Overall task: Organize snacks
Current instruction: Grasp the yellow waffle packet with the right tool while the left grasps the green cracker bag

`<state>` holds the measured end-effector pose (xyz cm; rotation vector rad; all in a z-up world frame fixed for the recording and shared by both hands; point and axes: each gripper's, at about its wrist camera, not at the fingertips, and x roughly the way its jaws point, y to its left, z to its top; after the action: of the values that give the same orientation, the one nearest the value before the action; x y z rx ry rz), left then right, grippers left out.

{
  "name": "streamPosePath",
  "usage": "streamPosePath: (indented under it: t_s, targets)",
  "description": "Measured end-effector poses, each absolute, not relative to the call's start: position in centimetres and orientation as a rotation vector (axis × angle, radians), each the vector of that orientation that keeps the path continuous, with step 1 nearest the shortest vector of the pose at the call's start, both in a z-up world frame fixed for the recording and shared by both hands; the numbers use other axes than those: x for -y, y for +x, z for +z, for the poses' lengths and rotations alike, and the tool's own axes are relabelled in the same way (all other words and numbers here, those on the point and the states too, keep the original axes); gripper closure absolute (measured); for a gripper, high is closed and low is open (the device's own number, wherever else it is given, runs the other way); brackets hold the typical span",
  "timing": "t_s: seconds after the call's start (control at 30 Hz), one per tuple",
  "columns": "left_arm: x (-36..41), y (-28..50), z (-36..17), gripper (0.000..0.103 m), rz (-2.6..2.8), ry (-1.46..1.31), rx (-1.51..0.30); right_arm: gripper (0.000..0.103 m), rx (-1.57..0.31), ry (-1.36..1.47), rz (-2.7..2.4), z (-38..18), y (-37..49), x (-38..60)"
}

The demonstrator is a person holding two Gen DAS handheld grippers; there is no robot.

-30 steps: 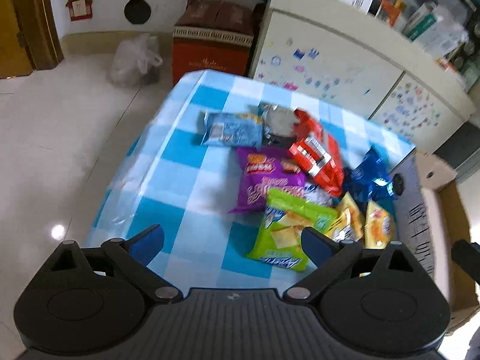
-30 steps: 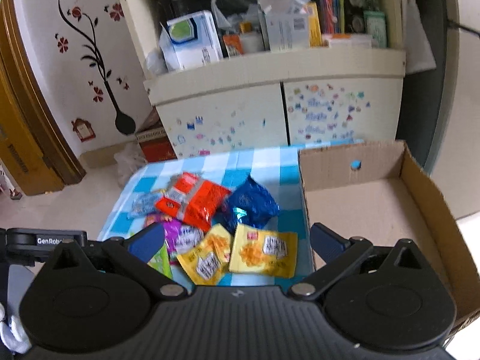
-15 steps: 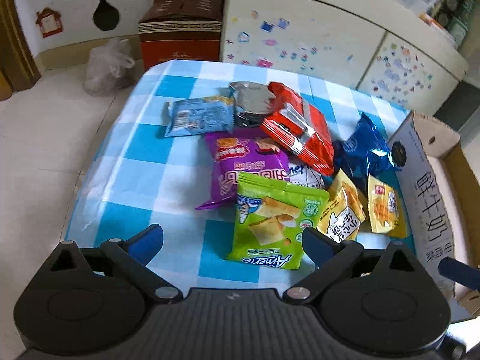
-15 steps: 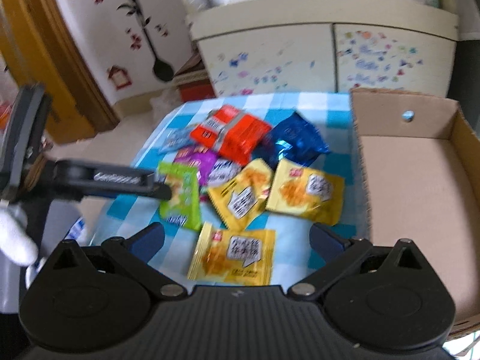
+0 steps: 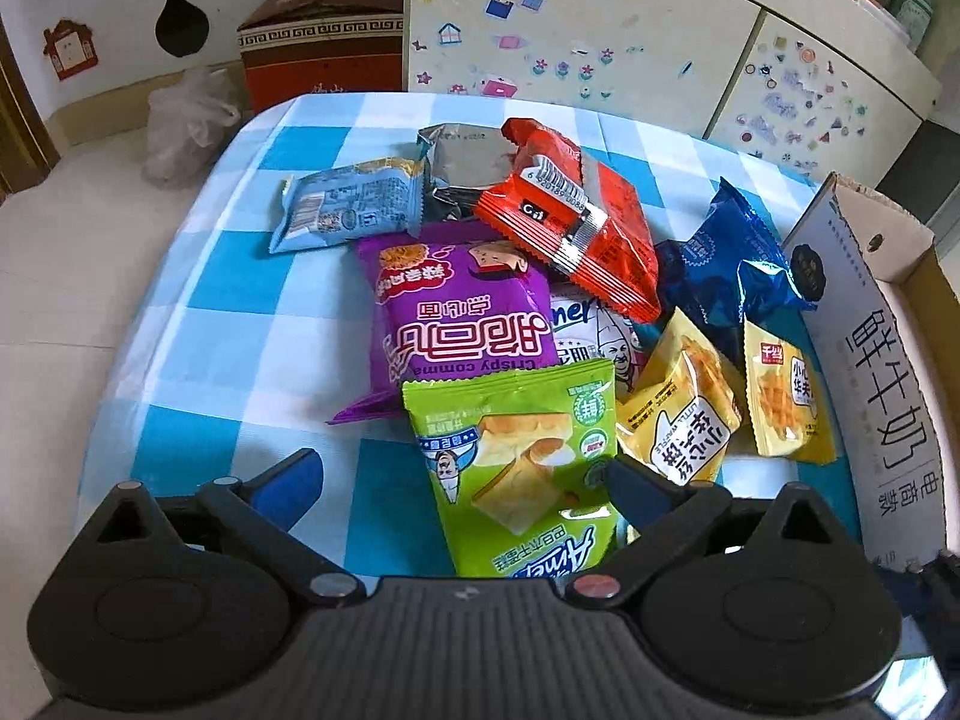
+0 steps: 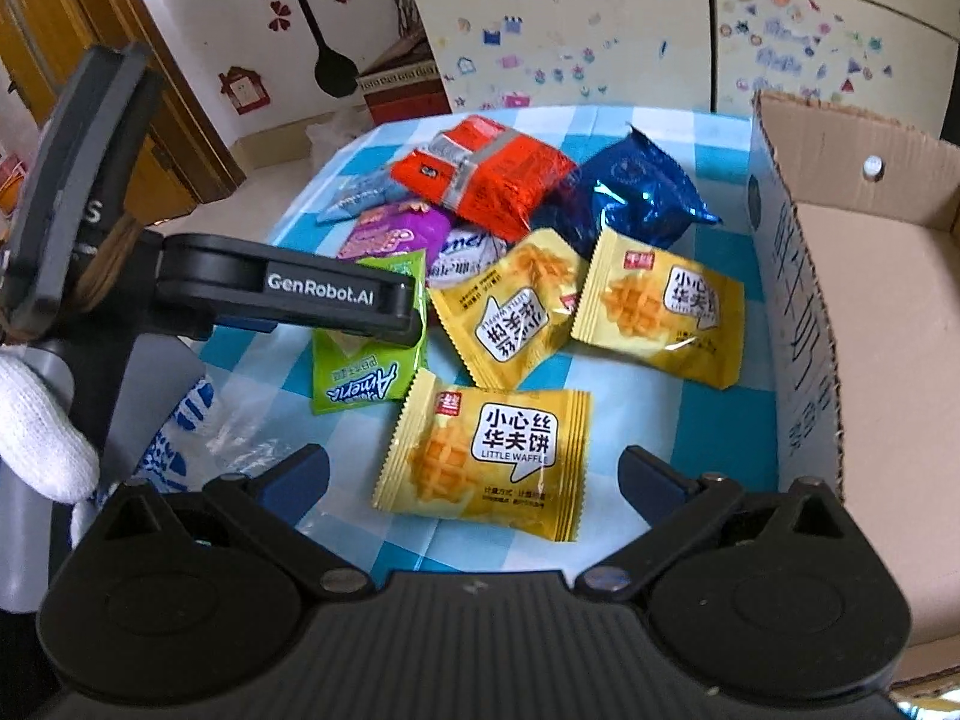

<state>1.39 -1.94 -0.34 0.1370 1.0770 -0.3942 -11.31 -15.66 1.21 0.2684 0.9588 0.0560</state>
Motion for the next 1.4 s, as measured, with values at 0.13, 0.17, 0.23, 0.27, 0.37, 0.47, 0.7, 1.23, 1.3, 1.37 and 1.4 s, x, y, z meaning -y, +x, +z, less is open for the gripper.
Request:
streamPosePath:
  t_s: [0.13, 0.17, 0.23, 0.27, 0.37, 0.47, 0.7, 1.23, 1.3, 1.37, 1.4]
  targets:
    - [2.3, 1.5, -0.6, 0.0, -0.401, 0.136, -1.083, 0.002, -0.969, 0.281, 0.038, 0.4, -10.8, 15.5]
    - [2.4, 1.5, -0.6, 0.0, -0.405, 0.131, -1.087, 0.001, -0.972, 0.28, 0.036, 0.3, -10.7, 15.4]
    - [2.6, 1.4, -0.5, 0.0, -0.41, 0.148, -1.073, 0.001, -0.974, 0.277, 0.033, 0.0, -10.6, 15.2]
    - [2.7, 1.4, -0.7, 0.0, -0.405, 0.163, -1.07, 0.001, -0.971, 0.28, 0.031, 0.0, -10.6, 15.2]
    - [2.9, 1.7, -1.5, 0.0, -0.394, 0.169, -1.104, 0.001, -0.977, 0.282, 0.016, -0.4, -10.3, 15.2]
    - [3.0, 1.9, -2.4, 0.0, -0.374, 0.189, -1.129, 0.001, -0.988, 0.263, 0.003, -0.7, -10.1, 15.0]
    - [2.6, 1.7, -2.4, 0.0, -0.362, 0.214, -1.135, 0.001, -1.0, 0.245, -0.002, -1.1, -9.9, 14.6]
    - [1.3, 1.7, -2.2, 0.0, -0.35, 0.201, -1.196, 0.014, -0.992, 0.139, -0.027, -1.3, -9.5, 13.8]
    - [1.2, 1.5, -2.2, 0.001, -0.36, 0.199, -1.198, 0.018, -0.987, 0.152, -0.022, -1.2, -9.5, 14.1]
    - [1.3, 1.0, -2.0, 0.008, -0.377, 0.21, -1.184, 0.022, -0.983, 0.173, -0.016, -1.1, -9.6, 14.3]
    - [1.4, 0.8, -1.9, 0.009, -0.385, 0.213, -1.177, 0.026, -0.98, 0.179, -0.012, -1.0, -9.6, 14.4]
